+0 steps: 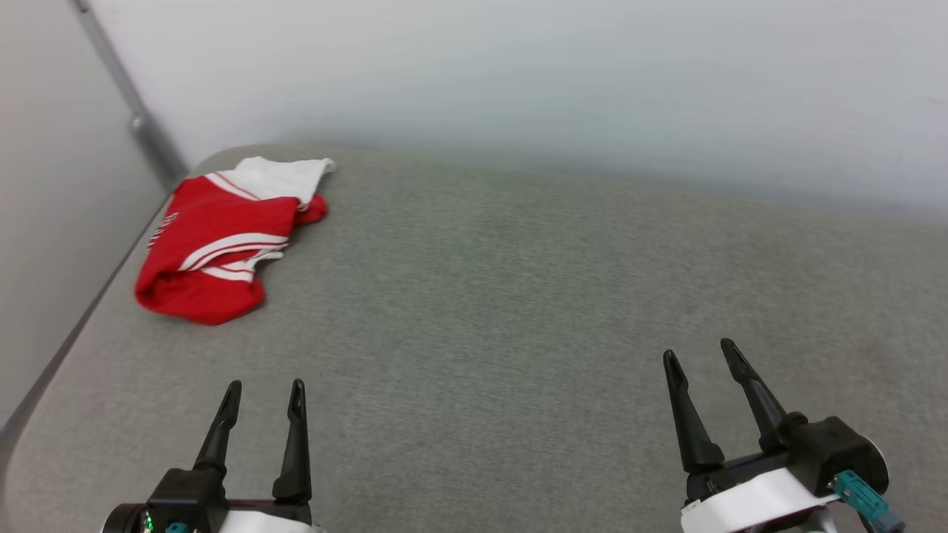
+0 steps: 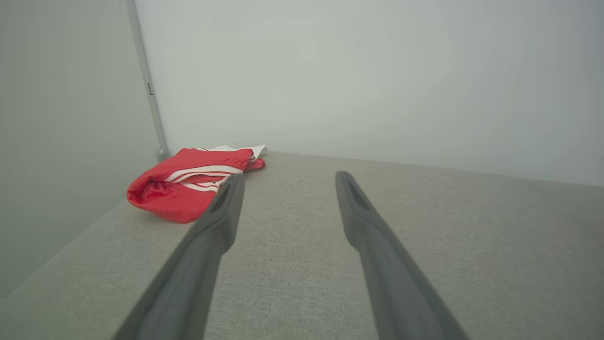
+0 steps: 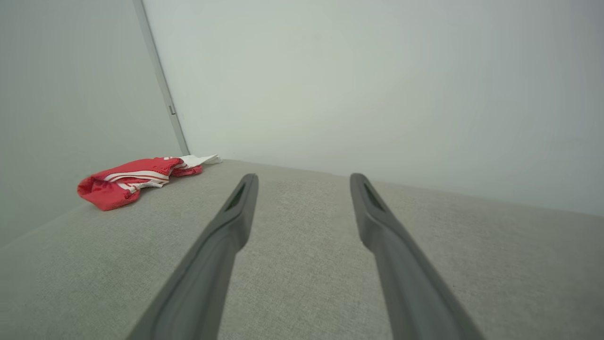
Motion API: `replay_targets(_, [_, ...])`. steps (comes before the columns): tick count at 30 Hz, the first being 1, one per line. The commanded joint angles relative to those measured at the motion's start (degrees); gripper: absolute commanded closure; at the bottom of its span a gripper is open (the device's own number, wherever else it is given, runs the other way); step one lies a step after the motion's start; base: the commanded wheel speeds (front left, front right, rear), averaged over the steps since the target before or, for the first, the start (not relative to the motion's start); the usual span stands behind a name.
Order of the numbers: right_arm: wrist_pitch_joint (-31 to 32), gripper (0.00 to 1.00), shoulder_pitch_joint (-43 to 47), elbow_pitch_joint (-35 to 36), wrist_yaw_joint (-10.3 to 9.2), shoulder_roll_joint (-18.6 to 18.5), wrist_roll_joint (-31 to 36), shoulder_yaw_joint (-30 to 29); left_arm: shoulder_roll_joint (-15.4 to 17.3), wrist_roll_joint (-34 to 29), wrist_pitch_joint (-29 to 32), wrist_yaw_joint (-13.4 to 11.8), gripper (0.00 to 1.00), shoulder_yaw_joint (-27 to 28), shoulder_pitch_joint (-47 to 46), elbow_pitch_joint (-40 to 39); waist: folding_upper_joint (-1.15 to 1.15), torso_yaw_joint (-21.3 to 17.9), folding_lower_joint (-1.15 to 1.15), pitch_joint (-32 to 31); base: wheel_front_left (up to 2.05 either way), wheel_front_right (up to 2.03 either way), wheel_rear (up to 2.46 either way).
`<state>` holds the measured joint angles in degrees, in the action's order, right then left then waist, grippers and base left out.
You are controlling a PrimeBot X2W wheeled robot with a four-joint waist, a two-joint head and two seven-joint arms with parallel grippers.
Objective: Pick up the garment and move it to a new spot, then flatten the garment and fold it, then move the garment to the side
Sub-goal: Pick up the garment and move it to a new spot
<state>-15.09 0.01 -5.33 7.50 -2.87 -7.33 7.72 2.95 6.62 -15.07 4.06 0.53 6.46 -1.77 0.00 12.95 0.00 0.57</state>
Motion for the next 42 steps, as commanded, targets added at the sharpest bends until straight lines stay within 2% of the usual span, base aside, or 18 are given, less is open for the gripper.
replay_targets(1, [-0.12,0.00,0.48,0.04,-0.02,-0.01,-0.23,0.34,-0.07,-0.56,-0.16,-0.21,0.00,0.38,0.73,-0.37,0.00,3.04,0.00,-0.89,0.00,0.00,0.00])
replay_targets(10, [-0.12,0.00,1.31,-0.16,-0.02,-0.01,-0.75,1.66,-0.08,-0.78,-0.16,-0.48,0.00,0.83,1.71,-1.09,0.00,8.91,0.00,-1.59,0.00,0.00,0.00])
replay_targets(20, [-0.12,0.00,1.32,-0.51,-0.02,-0.01,-1.20,2.39,-0.08,0.27,-0.16,0.09,0.00,0.94,2.48,-0.96,0.00,11.90,0.00,-1.71,0.00,0.00,0.00])
replay_targets(35, [-0.12,0.00,0.31,-0.62,-0.02,-0.01,-0.57,3.35,-0.09,0.75,-0.16,0.63,0.00,2.13,1.88,-1.61,0.00,10.86,0.00,-0.83,0.00,0.00,0.00])
replay_targets(42, [-0.12,0.00,-2.08,0.65,-0.02,-0.03,1.24,2.63,-0.08,1.99,-0.16,2.07,0.00,3.81,-2.03,-0.85,0.00,7.53,0.00,4.38,0.00,0.00,0.00])
